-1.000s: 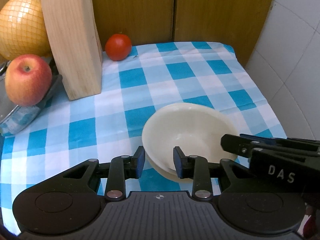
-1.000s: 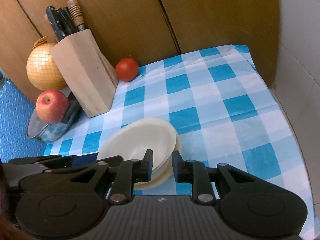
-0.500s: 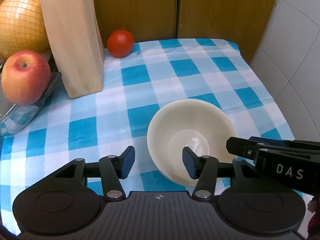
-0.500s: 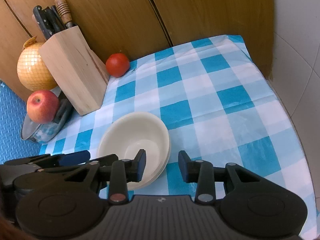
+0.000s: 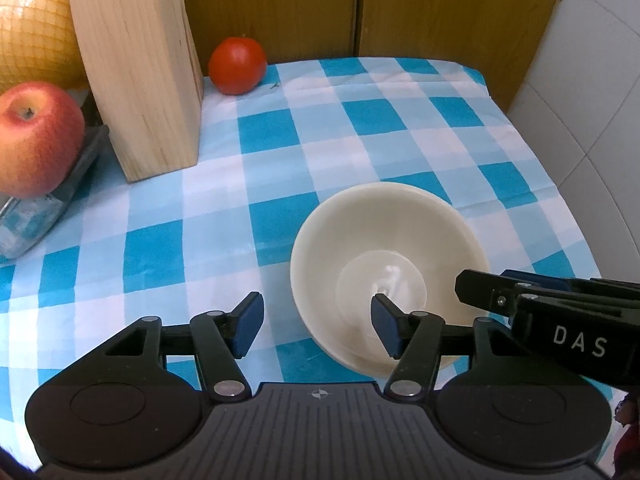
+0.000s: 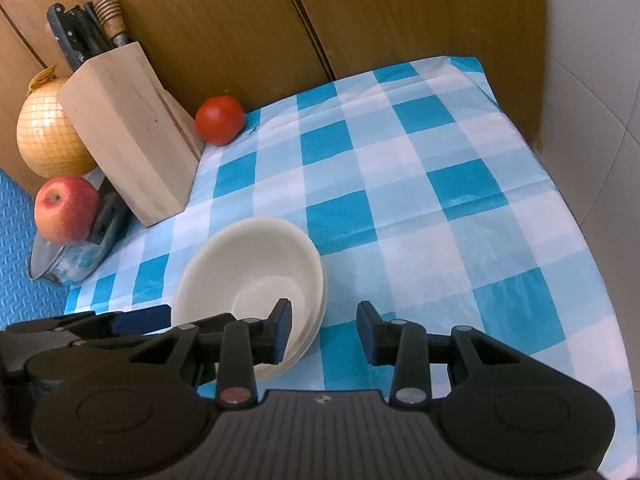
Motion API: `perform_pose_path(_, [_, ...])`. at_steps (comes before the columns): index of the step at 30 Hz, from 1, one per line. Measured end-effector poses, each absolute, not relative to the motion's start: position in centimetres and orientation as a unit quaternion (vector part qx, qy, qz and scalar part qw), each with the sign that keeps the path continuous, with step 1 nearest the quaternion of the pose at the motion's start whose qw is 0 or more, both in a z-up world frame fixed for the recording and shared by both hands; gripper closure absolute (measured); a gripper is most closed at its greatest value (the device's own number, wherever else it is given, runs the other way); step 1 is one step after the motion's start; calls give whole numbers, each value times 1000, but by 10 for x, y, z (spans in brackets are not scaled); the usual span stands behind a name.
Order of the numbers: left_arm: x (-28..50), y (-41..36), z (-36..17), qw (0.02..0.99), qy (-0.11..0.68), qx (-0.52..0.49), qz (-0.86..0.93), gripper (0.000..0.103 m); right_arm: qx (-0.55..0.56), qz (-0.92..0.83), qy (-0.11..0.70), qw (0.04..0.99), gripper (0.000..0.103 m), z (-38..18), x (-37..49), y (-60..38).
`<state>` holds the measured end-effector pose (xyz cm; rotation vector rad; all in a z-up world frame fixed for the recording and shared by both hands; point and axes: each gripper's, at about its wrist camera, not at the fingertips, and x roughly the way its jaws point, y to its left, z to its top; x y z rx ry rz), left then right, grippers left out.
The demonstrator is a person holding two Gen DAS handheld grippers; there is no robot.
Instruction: Organize plates and bowls
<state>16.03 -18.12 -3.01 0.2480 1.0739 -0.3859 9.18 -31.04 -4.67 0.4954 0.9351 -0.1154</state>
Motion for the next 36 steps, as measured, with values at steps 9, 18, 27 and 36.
perform_pose_path(9, [163, -183, -35, 831, 512, 118, -181, 43, 235, -56, 455, 857, 68, -52, 97, -308])
perform_pose_path(18, [166, -184, -40, 827, 519, 119, -181, 46, 235, -57, 462, 853, 68, -58, 101, -307])
perform_pose_path(27, [167, -186, -45, 823, 524, 117, -186, 53, 242, -49, 466, 850, 75, -63, 104, -306])
perform_pose_path(36, [167, -188, -45, 822, 523, 117, -194, 62, 249, -31, 470, 846, 85, -65, 105, -304])
